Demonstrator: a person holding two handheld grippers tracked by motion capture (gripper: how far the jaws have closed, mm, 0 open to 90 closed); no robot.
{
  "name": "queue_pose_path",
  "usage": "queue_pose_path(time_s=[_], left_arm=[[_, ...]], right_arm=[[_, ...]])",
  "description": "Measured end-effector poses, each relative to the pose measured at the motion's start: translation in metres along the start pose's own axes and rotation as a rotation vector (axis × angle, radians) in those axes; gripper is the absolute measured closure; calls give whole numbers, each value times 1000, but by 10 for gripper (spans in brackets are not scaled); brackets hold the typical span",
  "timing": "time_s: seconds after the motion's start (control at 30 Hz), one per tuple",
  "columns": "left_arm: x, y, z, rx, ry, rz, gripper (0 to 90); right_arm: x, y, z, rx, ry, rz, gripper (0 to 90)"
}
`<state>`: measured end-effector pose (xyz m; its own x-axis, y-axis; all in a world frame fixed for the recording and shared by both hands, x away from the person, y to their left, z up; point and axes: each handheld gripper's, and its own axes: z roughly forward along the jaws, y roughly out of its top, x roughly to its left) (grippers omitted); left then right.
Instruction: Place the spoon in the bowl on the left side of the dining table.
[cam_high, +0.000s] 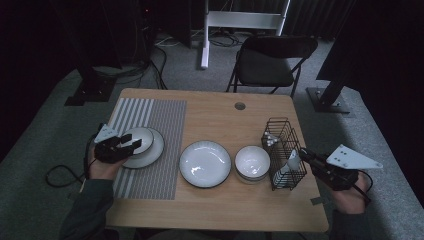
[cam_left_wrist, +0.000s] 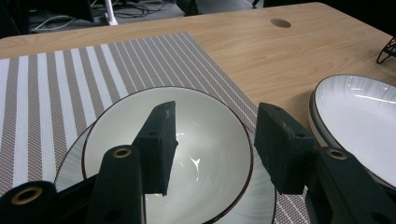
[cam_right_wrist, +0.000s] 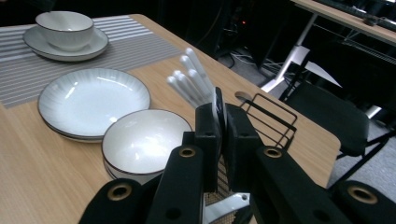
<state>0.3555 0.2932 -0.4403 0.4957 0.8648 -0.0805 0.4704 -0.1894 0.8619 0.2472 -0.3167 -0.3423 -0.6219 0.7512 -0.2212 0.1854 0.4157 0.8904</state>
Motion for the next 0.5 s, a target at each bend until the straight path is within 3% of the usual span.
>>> queue_pose_path(time_s=[0.5], left_arm=[[-1,-1,0,2,-5,2,498]], right_arm=[[10,10,5,-21,43,-32,853]])
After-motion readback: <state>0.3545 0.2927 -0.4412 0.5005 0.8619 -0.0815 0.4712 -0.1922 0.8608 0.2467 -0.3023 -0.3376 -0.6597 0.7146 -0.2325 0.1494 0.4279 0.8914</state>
